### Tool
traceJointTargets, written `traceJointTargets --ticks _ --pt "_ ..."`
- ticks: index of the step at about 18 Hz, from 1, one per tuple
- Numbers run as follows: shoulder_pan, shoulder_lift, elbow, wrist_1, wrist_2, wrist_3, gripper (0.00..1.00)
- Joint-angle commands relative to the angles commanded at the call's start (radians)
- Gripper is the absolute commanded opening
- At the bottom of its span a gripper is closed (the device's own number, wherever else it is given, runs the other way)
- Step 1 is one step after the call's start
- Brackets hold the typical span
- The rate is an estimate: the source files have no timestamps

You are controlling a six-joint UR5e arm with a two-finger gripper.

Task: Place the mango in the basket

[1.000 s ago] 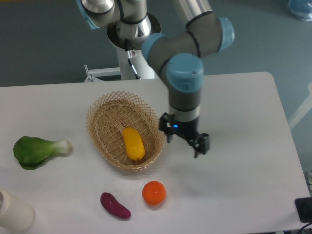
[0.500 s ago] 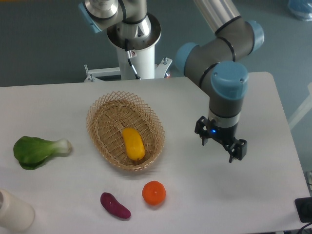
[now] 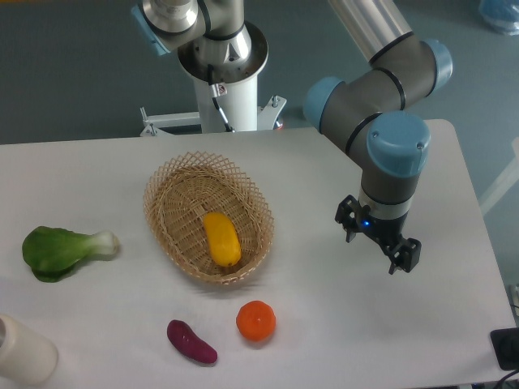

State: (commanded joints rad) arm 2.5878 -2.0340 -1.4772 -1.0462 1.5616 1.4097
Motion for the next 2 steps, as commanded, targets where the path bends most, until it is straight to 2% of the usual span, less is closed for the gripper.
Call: traceJointTargets --ticks 2 --pt "0.0 -0.002 0.0 0.002 0.0 0.0 1.0"
